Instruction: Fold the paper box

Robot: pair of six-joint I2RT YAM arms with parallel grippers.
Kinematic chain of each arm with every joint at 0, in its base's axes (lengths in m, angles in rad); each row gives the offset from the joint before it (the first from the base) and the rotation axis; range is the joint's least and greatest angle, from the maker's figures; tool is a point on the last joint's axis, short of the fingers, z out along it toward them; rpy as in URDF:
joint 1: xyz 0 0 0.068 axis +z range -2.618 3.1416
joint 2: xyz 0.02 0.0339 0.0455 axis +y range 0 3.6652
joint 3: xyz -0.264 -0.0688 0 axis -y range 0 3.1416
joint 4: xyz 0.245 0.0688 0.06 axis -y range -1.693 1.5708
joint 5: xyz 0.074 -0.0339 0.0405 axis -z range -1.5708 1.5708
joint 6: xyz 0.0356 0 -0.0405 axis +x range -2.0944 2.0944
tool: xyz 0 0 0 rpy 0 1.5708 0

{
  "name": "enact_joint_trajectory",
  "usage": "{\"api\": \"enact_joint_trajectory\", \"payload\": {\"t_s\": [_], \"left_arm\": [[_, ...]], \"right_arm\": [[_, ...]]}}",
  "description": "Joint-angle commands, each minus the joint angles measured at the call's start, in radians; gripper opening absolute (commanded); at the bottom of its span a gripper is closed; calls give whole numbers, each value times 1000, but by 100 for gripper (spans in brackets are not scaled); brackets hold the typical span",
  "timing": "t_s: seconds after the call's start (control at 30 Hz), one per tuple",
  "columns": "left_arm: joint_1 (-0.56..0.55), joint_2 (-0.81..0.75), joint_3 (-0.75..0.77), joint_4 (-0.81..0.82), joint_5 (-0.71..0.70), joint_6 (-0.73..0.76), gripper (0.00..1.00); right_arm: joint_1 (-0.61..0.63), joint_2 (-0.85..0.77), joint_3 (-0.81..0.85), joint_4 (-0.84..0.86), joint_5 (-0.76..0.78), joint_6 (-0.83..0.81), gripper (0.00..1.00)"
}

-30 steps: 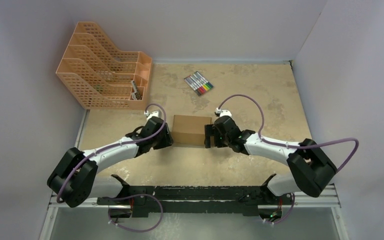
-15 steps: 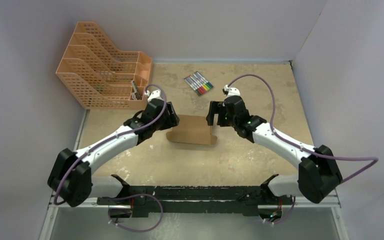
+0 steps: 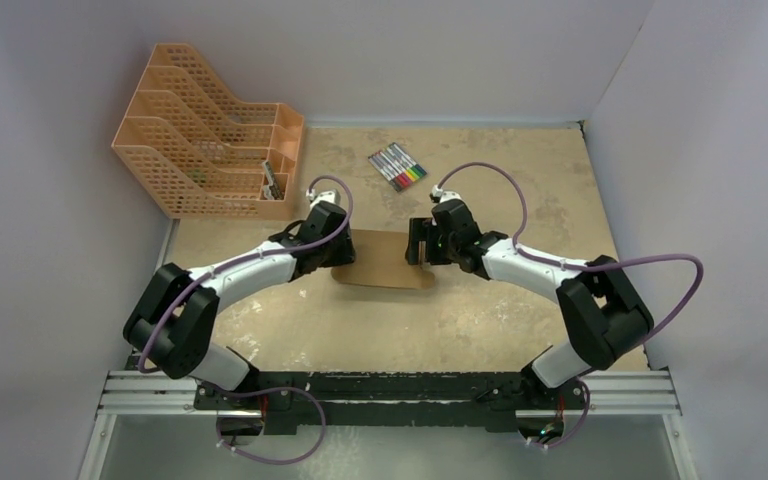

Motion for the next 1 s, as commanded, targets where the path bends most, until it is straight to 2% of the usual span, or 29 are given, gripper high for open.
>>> {"api": "enact_joint_trajectory", "payload": {"t_s": [0.0,0.1,0.33,0.6,0.83,0.9,0.97], "left_arm": [[4,-18,-42,0,37,1,39],[5,-73,-42,-20,41,-14,41],[16,-167,-35,-40,43,-18,55],[21,-76,-84,74,144,-53,56],[21,-98,-104,133,285,-90,56],[21,-118,-96,101,275,-87,56],[22,-155,-86,32,197,-62,56]], "right_arm": [[1,-15,-23,16,-23,-14,87],[1,-45,-17,5,-30,-24,87],[0,-157,-51,-3,-70,-21,87],[0,-131,-132,99,-155,47,91],[0,-145,-124,121,-219,-38,92],[3,-143,-101,95,-242,-57,92],[2,-163,-86,44,-227,-82,92]]}}
